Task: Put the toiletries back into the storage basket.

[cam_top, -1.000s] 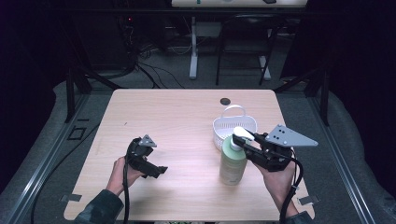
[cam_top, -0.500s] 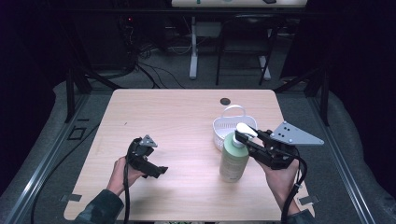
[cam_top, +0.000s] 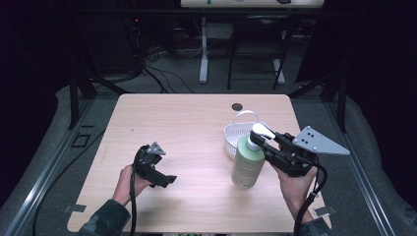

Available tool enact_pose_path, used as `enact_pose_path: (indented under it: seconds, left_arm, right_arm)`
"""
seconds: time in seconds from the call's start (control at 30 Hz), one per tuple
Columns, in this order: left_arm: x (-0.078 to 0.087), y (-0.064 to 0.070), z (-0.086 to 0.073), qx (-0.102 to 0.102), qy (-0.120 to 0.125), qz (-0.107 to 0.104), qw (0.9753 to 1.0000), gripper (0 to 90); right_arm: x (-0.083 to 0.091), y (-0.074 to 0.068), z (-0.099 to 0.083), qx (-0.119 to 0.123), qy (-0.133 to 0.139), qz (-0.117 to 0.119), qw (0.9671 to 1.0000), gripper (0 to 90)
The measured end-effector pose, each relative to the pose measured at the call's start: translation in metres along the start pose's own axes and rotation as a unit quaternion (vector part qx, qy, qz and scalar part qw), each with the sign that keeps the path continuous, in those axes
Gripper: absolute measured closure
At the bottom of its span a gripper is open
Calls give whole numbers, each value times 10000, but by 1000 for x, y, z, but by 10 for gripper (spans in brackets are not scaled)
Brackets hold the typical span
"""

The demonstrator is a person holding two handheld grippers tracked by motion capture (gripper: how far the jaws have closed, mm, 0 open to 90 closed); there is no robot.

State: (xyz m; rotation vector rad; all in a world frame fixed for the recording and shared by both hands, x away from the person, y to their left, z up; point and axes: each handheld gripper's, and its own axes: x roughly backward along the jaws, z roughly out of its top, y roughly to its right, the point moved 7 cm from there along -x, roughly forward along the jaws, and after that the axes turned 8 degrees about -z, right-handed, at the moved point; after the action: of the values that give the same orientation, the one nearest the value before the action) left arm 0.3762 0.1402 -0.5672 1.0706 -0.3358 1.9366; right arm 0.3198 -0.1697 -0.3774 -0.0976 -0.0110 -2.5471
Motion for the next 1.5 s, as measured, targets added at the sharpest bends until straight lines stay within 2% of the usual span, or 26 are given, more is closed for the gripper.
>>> enact_pose_path:
  seconds: [0.67,1.5]
  left_arm:
    - [-1,0,0,7,-13,-27,10000,0]
    - [-2,-1,-2,-15,-91,-47,9999,0]
  right_arm:
    - [2,10,11,-205,239,-43,9995,672]
    - [0,20,23,-181,375,-123,9991,672]
